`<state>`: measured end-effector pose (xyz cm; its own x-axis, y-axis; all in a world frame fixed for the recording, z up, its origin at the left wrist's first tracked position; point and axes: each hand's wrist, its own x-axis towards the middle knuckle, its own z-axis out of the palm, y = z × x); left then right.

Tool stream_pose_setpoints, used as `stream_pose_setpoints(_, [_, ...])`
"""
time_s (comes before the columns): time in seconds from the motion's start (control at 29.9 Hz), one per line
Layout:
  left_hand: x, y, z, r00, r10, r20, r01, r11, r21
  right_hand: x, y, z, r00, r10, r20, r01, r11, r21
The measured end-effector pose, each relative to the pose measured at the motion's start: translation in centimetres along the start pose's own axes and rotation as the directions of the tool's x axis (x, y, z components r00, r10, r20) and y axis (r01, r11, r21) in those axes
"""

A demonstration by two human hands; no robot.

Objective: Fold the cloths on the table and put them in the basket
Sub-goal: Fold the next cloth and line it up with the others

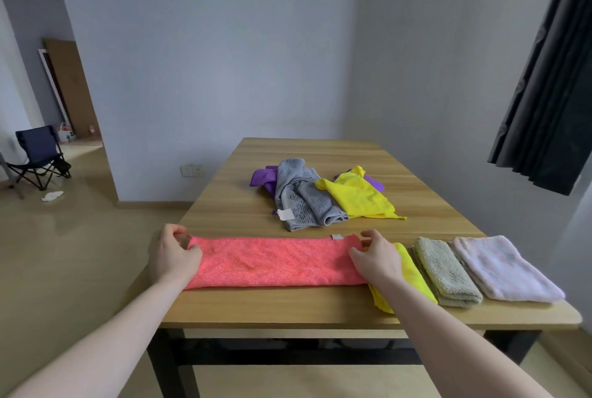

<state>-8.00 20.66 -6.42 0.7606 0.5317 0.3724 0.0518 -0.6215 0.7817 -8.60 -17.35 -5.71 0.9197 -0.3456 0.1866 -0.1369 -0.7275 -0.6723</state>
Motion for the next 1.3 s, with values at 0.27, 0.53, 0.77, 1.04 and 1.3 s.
stream_pose_setpoints(0.27, [-4.8,4.7,1.1,0.725,0.669,0.164,-0.687,0.718,0.113,0.0,0.0,-0.7,1.000,0.021,0.022,-0.023,0.995,0.094])
stream_pose_setpoints(0.53, [-9.7,11.2,6.5,0.523,0.434,0.733,-0.680,0.732,0.051,0.2,0.5,-1.2,0.999,0.022,0.032,-0.030,0.961,0.274])
stream_pose_setpoints(0.77, [-10.3,11.0,9.5,0.504,0.252,0.826,-0.696,0.684,0.216,0.0,0.1,-1.4,0.997,0.009,0.078,-0.025,0.978,0.206])
stream_pose_setpoints(1.04, [-9.9,11.5,10.0,0.503,0.221,0.835,-0.674,0.705,0.220,0.2,0.2,-1.0,0.996,0.035,0.078,-0.045,0.989,0.138])
stream_pose_setpoints(1.3, [-6.1,9.4,6.7,0.528,0.312,0.790,-0.681,0.711,0.175,0.4,0.4,-1.2,0.996,0.093,-0.002,-0.089,0.955,0.283])
